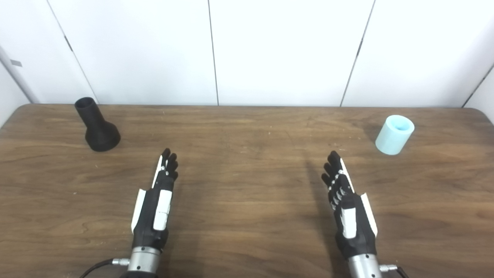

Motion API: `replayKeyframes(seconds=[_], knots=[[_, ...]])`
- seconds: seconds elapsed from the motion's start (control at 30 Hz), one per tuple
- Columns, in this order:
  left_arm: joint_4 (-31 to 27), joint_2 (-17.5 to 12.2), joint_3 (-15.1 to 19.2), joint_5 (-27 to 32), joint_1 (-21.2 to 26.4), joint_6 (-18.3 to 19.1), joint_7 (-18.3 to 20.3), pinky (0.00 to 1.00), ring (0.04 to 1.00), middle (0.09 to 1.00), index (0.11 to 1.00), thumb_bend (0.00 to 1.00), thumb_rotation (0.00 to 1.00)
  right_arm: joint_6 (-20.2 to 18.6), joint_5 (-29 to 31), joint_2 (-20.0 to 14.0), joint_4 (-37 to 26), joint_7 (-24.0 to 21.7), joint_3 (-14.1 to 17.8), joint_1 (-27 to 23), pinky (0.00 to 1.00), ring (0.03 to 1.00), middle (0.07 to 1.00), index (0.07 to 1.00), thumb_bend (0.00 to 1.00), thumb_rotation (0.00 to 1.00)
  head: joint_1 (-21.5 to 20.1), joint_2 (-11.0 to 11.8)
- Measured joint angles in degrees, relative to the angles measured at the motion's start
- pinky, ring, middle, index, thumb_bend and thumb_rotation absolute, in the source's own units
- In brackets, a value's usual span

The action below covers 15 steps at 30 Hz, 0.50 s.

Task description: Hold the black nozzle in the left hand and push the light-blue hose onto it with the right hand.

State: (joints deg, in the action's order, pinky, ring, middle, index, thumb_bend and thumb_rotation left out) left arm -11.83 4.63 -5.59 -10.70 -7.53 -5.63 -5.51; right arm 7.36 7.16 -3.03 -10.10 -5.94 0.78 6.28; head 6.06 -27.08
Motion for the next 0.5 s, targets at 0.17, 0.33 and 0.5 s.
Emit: replayKeyframes(seconds=[0.17, 0.33, 0.5], knots=[[0.0, 0.0, 0.5, 0.0, 0.1, 0.0, -0.2, 1.00, 1.000, 1.000, 1.000, 0.78, 1.00, 2.7, 0.9, -0.6, 1.3, -0.9, 0.1, -0.8, 0.98, 1.000, 1.000, 1.000, 0.74, 1.00, 1.7, 1.7], [1.0, 0.0, 2.5, -0.8, 1.2, -3.9, -2.8, 1.00, 1.000, 1.000, 1.000, 0.78, 1.00, 4.7, 2.3, -1.8, 3.1, -1.5, 0.6, -2.1, 1.00, 1.000, 1.000, 1.000, 0.73, 1.00, 5.7, 3.5], [2.8, 0.6, 5.8, -0.2, 3.3, -4.8, -5.7, 1.00, 1.000, 1.000, 1.000, 0.79, 1.00, 5.5, 3.5, -2.3, 3.9, -2.5, 0.7, -2.3, 1.00, 1.000, 1.000, 1.000, 0.72, 1.00, 7.5, 3.8]])
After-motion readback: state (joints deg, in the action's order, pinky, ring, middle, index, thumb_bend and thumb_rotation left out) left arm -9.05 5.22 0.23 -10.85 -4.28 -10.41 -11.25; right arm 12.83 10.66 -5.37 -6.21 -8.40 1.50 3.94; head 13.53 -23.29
